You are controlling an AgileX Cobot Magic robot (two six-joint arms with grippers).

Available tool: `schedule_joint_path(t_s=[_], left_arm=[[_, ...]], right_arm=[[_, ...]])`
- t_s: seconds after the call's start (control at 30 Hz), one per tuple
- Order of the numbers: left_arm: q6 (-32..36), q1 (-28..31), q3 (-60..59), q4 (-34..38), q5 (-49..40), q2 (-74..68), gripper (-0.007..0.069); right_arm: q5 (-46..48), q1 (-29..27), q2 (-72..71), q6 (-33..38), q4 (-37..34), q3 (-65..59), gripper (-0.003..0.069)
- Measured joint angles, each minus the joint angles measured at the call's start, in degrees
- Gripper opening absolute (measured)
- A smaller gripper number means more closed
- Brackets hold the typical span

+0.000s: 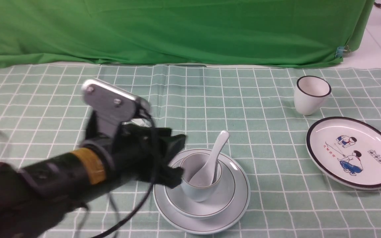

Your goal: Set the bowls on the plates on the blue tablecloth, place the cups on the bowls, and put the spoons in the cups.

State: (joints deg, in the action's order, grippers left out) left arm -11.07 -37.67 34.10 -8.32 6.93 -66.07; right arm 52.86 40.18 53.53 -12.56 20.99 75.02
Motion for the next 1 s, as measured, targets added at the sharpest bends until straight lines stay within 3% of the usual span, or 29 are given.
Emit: schedule_joint_path(t_s=[0.07,0.27,0.57,1.0], left_arm=[[-0.2,0.0,0.0,0.6,-9.8,8.2,0.0046],[-1.9,0.0,-2.7,1.2,-21.8,27.0,0.0003],[-6.9,0.0,-12.8,1.2,-25.7,47.0,0.0001],[-7.1,0.0,-15.1,1.0,-25.9,51.4,0.0010]], right_arm=[[-3.1,0.0,-6.3,-1.8,4.5,-1.6,0.0020],[-16.6,0.0,-27.8,-6.5,13.2,-14.2,0.0020],[-36.5,0.0,-46.4,-7.7,14.8,-34.9,0.0020],[-39.6,0.0,-48.0,-8.1,14.8,-36.8,0.0038]])
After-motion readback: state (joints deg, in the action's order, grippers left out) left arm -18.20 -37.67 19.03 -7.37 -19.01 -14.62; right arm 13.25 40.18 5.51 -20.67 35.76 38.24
